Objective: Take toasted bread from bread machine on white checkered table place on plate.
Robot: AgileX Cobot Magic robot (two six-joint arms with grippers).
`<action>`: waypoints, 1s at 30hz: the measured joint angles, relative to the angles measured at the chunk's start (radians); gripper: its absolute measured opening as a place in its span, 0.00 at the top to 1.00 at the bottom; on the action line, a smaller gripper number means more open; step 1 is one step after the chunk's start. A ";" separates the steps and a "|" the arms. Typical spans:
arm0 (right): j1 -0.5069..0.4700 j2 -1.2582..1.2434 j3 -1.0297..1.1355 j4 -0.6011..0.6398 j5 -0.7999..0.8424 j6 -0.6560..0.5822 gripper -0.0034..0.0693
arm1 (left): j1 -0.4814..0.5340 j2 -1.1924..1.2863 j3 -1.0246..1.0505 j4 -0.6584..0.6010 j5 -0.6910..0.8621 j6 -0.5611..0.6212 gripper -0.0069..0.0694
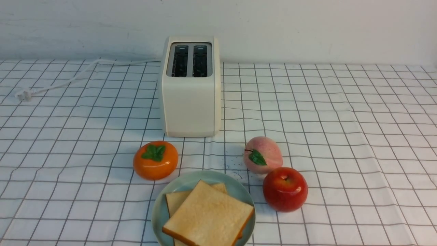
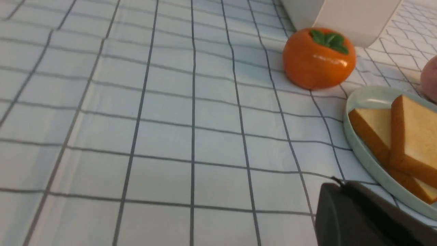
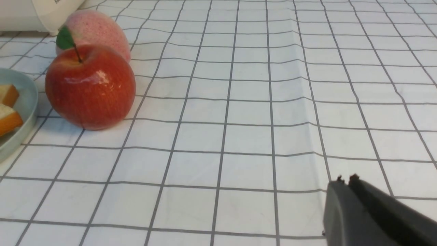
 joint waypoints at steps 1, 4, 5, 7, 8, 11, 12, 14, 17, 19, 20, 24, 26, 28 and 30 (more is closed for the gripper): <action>0.000 0.000 0.000 0.000 0.000 0.000 0.93 | 0.000 0.000 0.002 0.000 0.000 -0.009 0.93; 0.000 0.000 0.000 0.000 0.000 0.000 0.92 | 0.000 0.000 0.002 0.000 0.000 -0.016 0.93; 0.000 0.000 0.000 0.000 0.000 0.000 0.92 | 0.000 0.000 0.003 0.000 0.000 -0.015 0.93; 0.000 0.000 0.000 0.000 0.000 0.000 0.92 | 0.000 0.000 0.003 0.001 0.000 -0.009 0.93; 0.000 0.000 0.000 0.000 0.000 0.000 0.92 | 0.000 0.000 0.003 0.001 0.000 0.000 0.93; 0.000 0.000 0.000 0.000 0.000 0.000 0.91 | 0.000 0.000 0.003 0.001 0.000 0.016 0.93; 0.000 0.000 0.000 0.000 0.000 0.000 0.91 | 0.000 0.000 0.003 0.001 0.000 0.024 0.93; 0.000 0.000 0.000 0.000 0.000 0.000 0.91 | 0.000 0.000 0.003 -0.005 0.000 0.046 0.93; 0.000 0.000 0.000 0.000 0.000 0.000 0.91 | 0.011 0.000 0.003 -0.038 -0.001 0.091 0.93; 0.000 0.000 0.000 0.000 0.000 0.000 0.90 | 0.064 0.000 0.003 -0.093 -0.002 0.137 0.93; 0.000 0.000 0.000 0.000 0.000 0.000 0.90 | 0.094 0.000 0.003 -0.120 -0.003 0.159 0.93; 0.000 0.000 0.000 0.000 0.000 0.000 0.90 | 0.174 0.000 0.003 -0.183 -0.004 0.226 0.93; 0.000 0.000 0.000 0.000 0.000 0.000 0.89 | 0.192 0.000 0.003 -0.215 -0.004 0.268 0.93; 0.000 0.000 0.000 0.000 0.000 0.000 0.89 | 0.193 0.000 0.003 -0.225 -0.004 0.281 0.93; 0.000 0.000 0.000 0.000 0.000 0.000 0.88 | 0.194 0.000 0.003 -0.231 -0.004 0.286 0.93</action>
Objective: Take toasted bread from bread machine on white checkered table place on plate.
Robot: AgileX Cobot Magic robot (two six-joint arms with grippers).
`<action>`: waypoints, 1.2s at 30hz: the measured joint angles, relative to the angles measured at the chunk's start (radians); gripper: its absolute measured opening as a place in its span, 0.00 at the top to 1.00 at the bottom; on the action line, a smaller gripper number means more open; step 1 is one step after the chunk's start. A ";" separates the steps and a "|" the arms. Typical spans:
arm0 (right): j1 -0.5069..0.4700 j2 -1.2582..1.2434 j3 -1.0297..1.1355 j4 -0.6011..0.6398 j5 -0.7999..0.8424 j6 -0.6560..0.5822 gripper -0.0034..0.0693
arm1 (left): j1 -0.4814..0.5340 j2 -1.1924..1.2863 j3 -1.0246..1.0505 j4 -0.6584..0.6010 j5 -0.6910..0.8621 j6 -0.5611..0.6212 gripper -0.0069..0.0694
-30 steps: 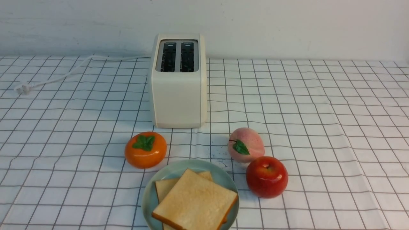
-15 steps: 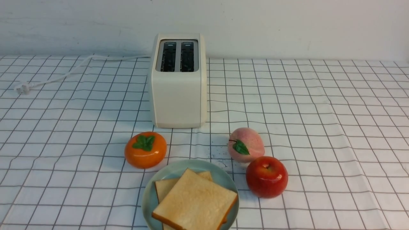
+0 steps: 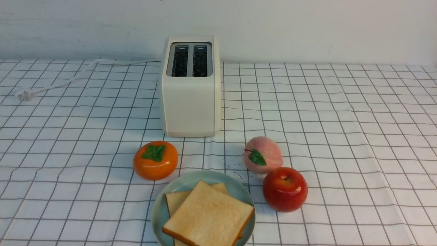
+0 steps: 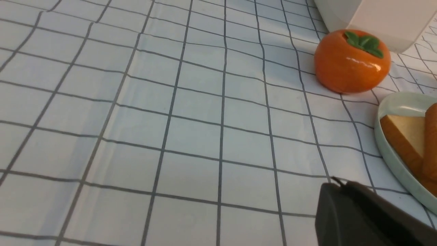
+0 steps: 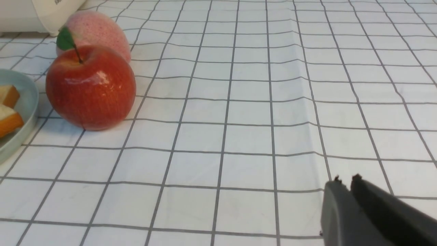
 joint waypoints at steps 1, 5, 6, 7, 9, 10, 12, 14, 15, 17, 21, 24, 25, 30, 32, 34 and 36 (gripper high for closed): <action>0.000 0.000 0.000 0.000 0.000 0.000 0.88 | 0.000 0.000 0.000 0.000 0.000 0.000 0.93; 0.000 0.000 0.000 0.000 0.000 0.000 0.88 | 0.000 0.000 0.000 -0.004 0.000 0.002 0.93; 0.000 0.000 0.000 0.000 0.000 0.000 0.88 | 0.000 0.000 0.000 -0.006 0.000 0.002 0.93; 0.000 0.000 0.000 0.000 0.000 0.000 0.88 | 0.000 0.000 0.000 -0.006 0.000 0.002 0.93; 0.000 0.000 0.000 0.000 0.000 0.000 0.88 | 0.000 0.000 0.000 -0.009 0.000 0.002 0.93; 0.000 0.000 0.000 0.000 0.000 0.000 0.88 | 0.000 0.000 0.000 -0.008 0.000 0.002 0.93; 0.000 0.000 0.000 0.000 0.000 0.000 0.88 | 0.000 0.000 0.000 -0.010 0.000 0.002 0.93; 0.000 0.000 0.000 0.000 0.000 0.000 0.88 | 0.000 0.000 0.000 -0.010 0.000 0.002 0.93; 0.000 0.000 0.000 0.000 0.000 0.000 0.88 | 0.000 0.000 0.000 -0.010 0.000 0.002 0.93; 0.000 0.000 0.000 0.000 0.000 0.000 0.87 | 0.000 0.000 0.000 -0.010 0.000 0.003 0.93; 0.000 0.000 0.000 0.000 0.000 0.000 0.86 | 0.000 0.000 0.000 -0.010 0.000 0.003 0.93; 0.000 0.000 0.000 0.000 0.000 0.000 0.85 | 0.000 0.000 0.000 -0.010 0.000 0.003 0.93; 0.000 0.000 0.000 0.000 0.000 0.000 0.85 | 0.000 0.000 0.000 -0.010 0.000 0.003 0.93; 0.000 0.000 0.000 0.000 0.000 0.000 0.85 | 0.000 0.000 0.000 -0.010 0.000 0.003 0.92; 0.000 0.000 0.000 0.000 0.000 0.000 0.85 | 0.000 0.000 0.000 -0.010 0.000 0.003 0.92; 0.000 0.000 0.000 0.000 0.000 0.000 0.85 | 0.000 0.000 0.000 -0.010 0.000 0.003 0.92; 0.000 0.000 0.000 0.000 0.000 0.000 0.85 | 0.000 0.000 0.000 -0.010 0.000 0.003 0.92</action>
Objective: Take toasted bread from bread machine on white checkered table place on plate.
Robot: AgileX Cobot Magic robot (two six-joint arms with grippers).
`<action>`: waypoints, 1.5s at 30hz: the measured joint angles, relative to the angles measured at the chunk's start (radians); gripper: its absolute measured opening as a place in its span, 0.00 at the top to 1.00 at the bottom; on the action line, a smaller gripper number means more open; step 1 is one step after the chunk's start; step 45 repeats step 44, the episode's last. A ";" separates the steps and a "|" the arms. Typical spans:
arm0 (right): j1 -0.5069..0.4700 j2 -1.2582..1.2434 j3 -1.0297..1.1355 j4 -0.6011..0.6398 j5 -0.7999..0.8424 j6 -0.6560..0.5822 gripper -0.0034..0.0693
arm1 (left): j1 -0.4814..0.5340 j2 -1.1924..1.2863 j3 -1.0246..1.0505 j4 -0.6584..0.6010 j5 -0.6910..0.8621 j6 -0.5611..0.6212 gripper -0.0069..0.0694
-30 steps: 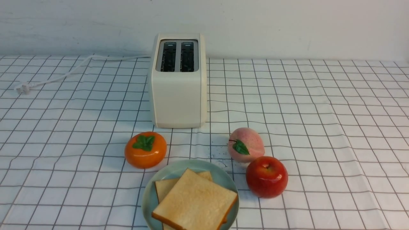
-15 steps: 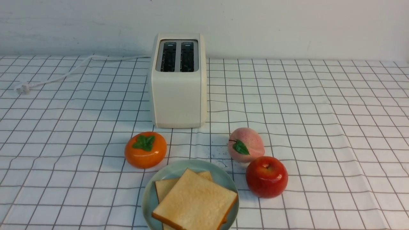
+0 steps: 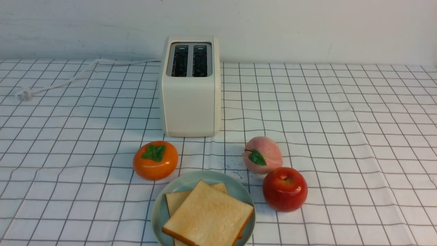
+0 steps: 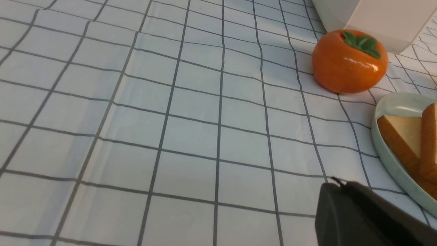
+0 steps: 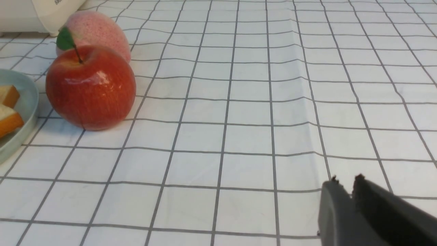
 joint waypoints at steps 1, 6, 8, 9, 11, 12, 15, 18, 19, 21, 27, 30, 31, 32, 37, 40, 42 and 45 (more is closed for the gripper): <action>0.000 0.000 0.000 0.000 0.000 0.000 0.84 | 0.000 0.000 0.000 0.000 0.000 0.000 0.92; 0.000 0.000 0.000 0.000 0.000 0.000 0.83 | 0.000 0.000 0.000 0.000 0.000 0.000 0.91; 0.000 0.000 0.000 0.000 0.000 0.000 0.83 | 0.000 0.000 0.000 0.000 0.000 0.000 0.91; 0.000 0.000 0.000 0.000 0.000 0.000 0.83 | 0.000 0.000 0.000 0.000 0.000 0.000 0.91; 0.000 0.000 0.000 0.000 0.000 0.000 0.82 | 0.000 0.000 0.000 0.000 0.000 0.000 0.91; 0.000 0.000 0.000 0.000 0.000 0.000 0.82 | 0.000 0.000 0.000 0.000 0.000 0.000 0.91; 0.000 0.000 0.000 0.000 0.000 0.000 0.82 | 0.000 0.000 0.000 0.000 0.000 0.000 0.90; 0.000 0.000 0.000 0.000 0.000 0.000 0.81 | 0.000 0.000 0.000 0.000 0.000 0.000 0.90; 0.000 0.000 0.000 0.000 0.000 0.000 0.81 | 0.000 0.000 0.000 0.000 0.000 0.000 0.90; 0.000 0.000 0.000 0.000 0.000 0.000 0.81 | 0.000 0.000 0.000 0.000 0.000 0.000 0.90; 0.000 0.000 0.000 0.000 0.000 0.000 0.79 | 0.000 0.000 0.000 0.000 0.000 0.000 0.90; 0.000 0.000 0.000 0.000 0.000 0.000 0.79 | 0.000 0.000 0.000 0.000 0.000 0.000 0.89; 0.000 0.000 0.000 0.000 0.000 0.000 0.79 | 0.000 0.000 0.000 0.000 0.000 0.000 0.89; 0.000 0.000 0.000 0.000 0.000 0.000 0.79 | 0.000 0.000 0.000 0.000 0.000 0.000 0.89; 0.000 0.000 0.000 0.000 0.000 0.000 0.77 | 0.000 0.000 0.000 0.000 0.000 0.000 0.88; 0.000 0.000 0.000 0.000 0.000 0.000 0.77 | 0.000 0.000 0.000 0.000 0.000 0.000 0.89; 0.000 0.000 0.000 0.000 0.000 0.000 0.77 | 0.000 0.000 0.000 0.000 0.000 0.000 0.89; 0.000 0.000 0.000 0.000 0.000 0.000 0.76 | 0.000 0.000 0.000 0.000 0.000 0.000 0.89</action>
